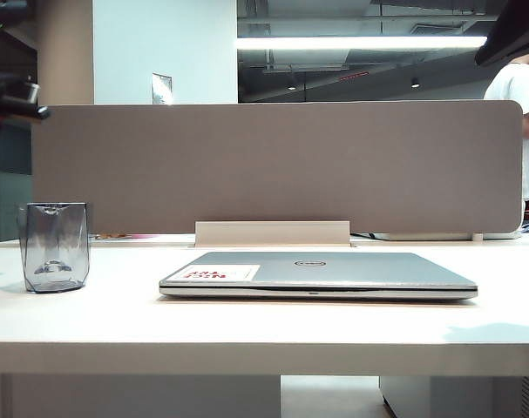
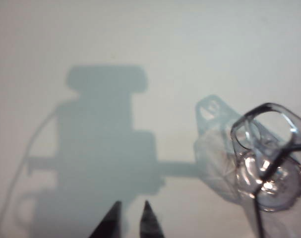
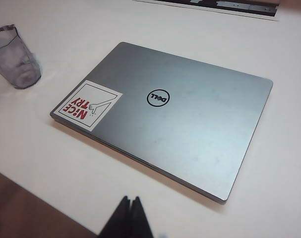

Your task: Pick up the water cup and place it on the left side of the laptop.

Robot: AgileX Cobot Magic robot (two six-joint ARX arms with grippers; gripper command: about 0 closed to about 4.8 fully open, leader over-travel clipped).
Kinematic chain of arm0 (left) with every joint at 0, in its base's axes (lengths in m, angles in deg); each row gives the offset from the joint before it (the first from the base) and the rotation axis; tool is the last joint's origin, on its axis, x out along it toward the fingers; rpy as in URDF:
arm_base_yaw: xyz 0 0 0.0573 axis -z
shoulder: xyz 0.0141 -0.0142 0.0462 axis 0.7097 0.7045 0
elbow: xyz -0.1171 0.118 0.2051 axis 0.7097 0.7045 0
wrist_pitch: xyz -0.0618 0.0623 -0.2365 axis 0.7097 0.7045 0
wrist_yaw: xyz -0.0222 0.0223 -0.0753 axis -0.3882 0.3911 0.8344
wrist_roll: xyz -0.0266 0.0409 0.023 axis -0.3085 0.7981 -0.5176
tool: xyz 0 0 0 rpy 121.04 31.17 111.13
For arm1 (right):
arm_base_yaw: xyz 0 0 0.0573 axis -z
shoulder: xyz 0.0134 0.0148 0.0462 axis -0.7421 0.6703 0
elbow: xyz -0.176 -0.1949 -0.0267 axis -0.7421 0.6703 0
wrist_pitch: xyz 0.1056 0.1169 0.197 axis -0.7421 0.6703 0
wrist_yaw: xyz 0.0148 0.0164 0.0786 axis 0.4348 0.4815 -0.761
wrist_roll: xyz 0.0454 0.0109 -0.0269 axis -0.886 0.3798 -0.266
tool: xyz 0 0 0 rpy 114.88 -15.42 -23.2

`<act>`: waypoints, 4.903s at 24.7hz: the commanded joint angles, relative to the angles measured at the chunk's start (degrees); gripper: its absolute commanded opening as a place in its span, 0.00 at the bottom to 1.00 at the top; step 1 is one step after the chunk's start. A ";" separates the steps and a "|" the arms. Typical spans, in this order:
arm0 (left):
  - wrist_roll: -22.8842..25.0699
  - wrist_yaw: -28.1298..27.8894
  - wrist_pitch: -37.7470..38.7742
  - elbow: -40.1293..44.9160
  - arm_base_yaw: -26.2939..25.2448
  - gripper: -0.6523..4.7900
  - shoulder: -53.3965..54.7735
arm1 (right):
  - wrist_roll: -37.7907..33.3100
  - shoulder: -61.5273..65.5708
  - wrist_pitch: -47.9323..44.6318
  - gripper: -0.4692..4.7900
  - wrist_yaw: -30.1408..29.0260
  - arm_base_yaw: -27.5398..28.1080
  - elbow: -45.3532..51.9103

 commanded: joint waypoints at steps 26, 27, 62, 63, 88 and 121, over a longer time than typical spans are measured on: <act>33.44 50.95 -36.20 13.73 -12.85 0.35 13.94 | 0.20 -0.07 -1.42 0.08 0.20 -0.11 -0.13; 34.23 51.39 -36.50 13.75 -12.85 0.35 14.08 | 0.20 -0.07 -1.42 0.08 0.22 -0.11 -0.13; 38.77 64.70 -45.16 13.75 -11.37 0.22 18.01 | 0.07 -0.07 -1.38 0.08 0.33 -0.11 -0.13; 38.69 64.78 -45.64 13.75 -11.10 0.21 18.01 | -0.17 -0.07 -1.36 0.08 0.33 -0.11 -0.13; 12.26 36.15 -39.12 13.77 -1.05 0.11 9.64 | -0.22 -0.07 -1.40 0.08 0.24 -0.11 -0.13; 0.72 18.05 -58.66 34.38 6.43 0.11 1.81 | -0.22 -0.09 -1.40 0.08 0.15 -0.11 -0.13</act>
